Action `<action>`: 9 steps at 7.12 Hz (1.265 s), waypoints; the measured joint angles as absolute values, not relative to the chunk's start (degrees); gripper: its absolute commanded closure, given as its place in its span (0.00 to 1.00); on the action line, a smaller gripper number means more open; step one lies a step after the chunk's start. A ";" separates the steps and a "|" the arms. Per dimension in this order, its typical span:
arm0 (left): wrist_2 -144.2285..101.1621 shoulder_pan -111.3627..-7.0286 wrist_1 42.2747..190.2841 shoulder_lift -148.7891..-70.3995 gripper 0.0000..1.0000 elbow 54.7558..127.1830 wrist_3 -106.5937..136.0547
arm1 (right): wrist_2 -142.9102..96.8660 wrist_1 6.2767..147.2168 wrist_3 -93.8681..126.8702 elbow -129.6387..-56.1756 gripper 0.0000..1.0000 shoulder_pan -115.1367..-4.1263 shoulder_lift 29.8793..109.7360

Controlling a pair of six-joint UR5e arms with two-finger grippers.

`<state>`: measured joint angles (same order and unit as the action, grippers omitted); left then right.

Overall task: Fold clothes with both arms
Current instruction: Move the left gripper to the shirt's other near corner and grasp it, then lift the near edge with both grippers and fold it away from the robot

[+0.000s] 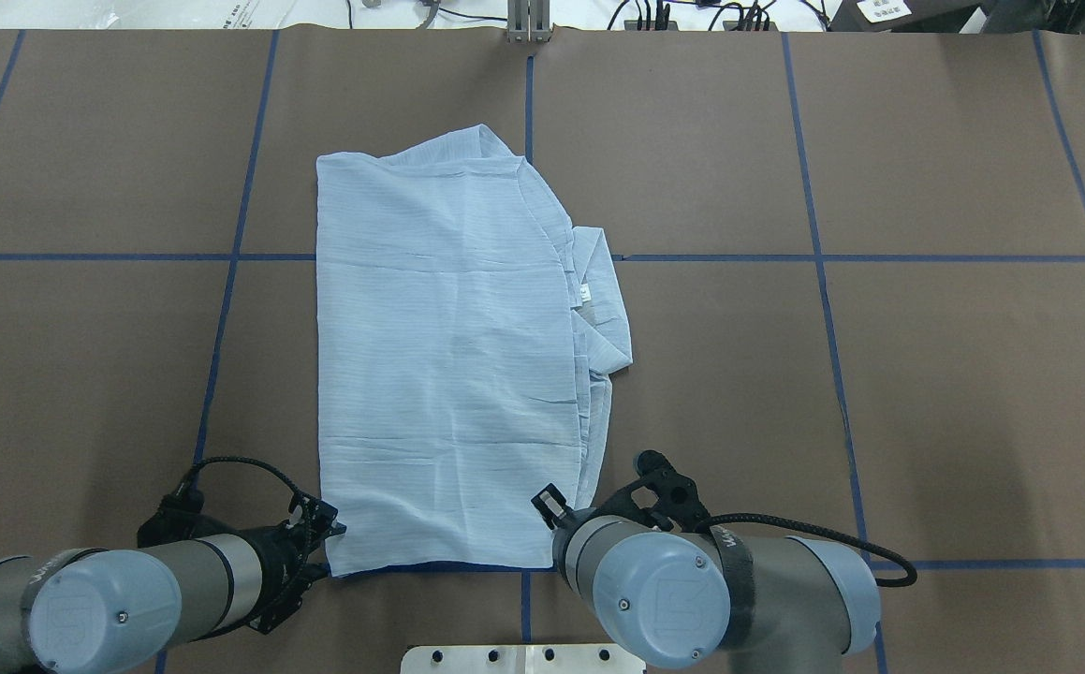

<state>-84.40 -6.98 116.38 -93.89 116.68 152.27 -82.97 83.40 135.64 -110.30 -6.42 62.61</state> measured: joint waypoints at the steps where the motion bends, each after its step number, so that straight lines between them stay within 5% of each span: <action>1: -84.38 -6.52 115.58 -93.99 0.46 116.70 152.36 | -82.97 83.41 135.67 -110.30 1.00 -6.43 62.59; 4: -84.38 -5.81 115.00 -95.33 0.58 116.64 152.40 | -82.97 83.41 135.70 -110.30 1.00 -6.47 62.58; 6: -84.35 -5.76 114.97 -95.79 1.00 116.58 152.91 | -82.97 83.41 135.70 -110.35 1.00 -6.50 62.58; 9: -84.29 -5.85 114.32 -95.78 1.00 117.09 153.34 | -82.97 83.41 135.72 -110.41 1.00 -6.50 62.75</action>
<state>-84.29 -5.85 114.32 -95.78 117.09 153.34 -82.97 83.41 135.72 -110.41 -6.50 62.75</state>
